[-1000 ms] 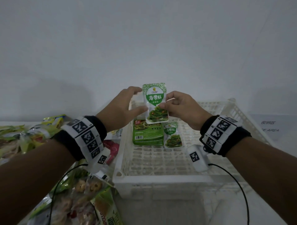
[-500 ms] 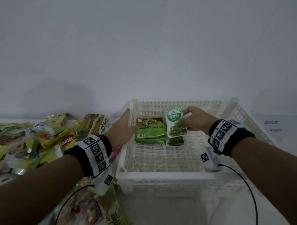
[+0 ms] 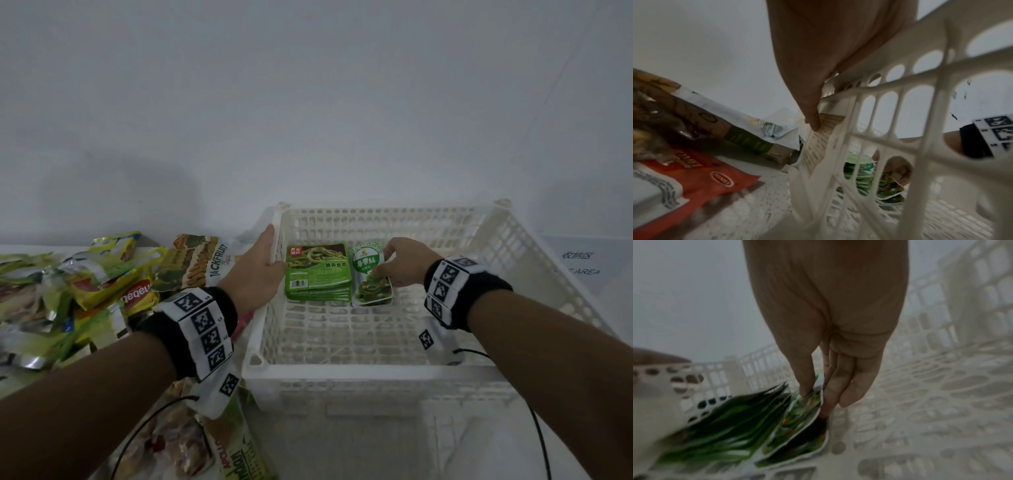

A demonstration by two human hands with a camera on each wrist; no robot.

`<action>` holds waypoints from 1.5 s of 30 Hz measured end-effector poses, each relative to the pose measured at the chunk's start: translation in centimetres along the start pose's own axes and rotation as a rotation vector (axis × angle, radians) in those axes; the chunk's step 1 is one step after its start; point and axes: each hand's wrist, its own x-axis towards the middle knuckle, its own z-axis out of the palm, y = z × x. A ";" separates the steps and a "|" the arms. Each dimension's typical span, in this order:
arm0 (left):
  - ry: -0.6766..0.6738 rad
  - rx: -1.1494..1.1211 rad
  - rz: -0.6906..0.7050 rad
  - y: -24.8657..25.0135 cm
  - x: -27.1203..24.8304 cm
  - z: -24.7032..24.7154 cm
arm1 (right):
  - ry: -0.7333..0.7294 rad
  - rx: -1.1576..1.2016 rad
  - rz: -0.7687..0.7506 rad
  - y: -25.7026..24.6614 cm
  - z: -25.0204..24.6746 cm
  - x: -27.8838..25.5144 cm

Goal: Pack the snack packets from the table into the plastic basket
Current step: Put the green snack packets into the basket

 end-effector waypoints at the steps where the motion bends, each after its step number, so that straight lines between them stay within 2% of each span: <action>1: 0.001 0.003 0.000 0.0 0.0 0.0 | 0.002 -0.076 -0.014 -0.1 0.0 0.1; 6: -0.004 0.007 0.003 0.0 0.1 0.0 | 0.019 -0.431 -0.040 -0.4 -0.5 0.4; 9: -0.006 -0.005 0.000 0.0 0.2 0.0 | 0.050 -0.494 -0.208 -0.8 -0.7 0.3; 12: -0.002 0.009 0.003 -0.1 0.3 0.1 | -0.041 -0.597 -0.349 -1.4 -0.4 -0.3; 16: 0.005 0.018 0.001 -0.2 0.3 0.1 | -0.115 -0.783 -0.326 -1.4 0.3 -0.6; 31: 0.027 0.004 0.018 -0.6 0.6 0.3 | -0.046 -0.827 -0.374 -1.0 1.9 -0.5; 39: 0.025 0.030 0.010 -0.8 0.7 0.3 | -0.056 -0.791 -0.375 -1.0 0.9 -0.8; 45: 0.019 0.070 0.019 -0.5 0.8 0.3 | 0.100 -0.683 -0.399 -2.5 -1.2 -2.1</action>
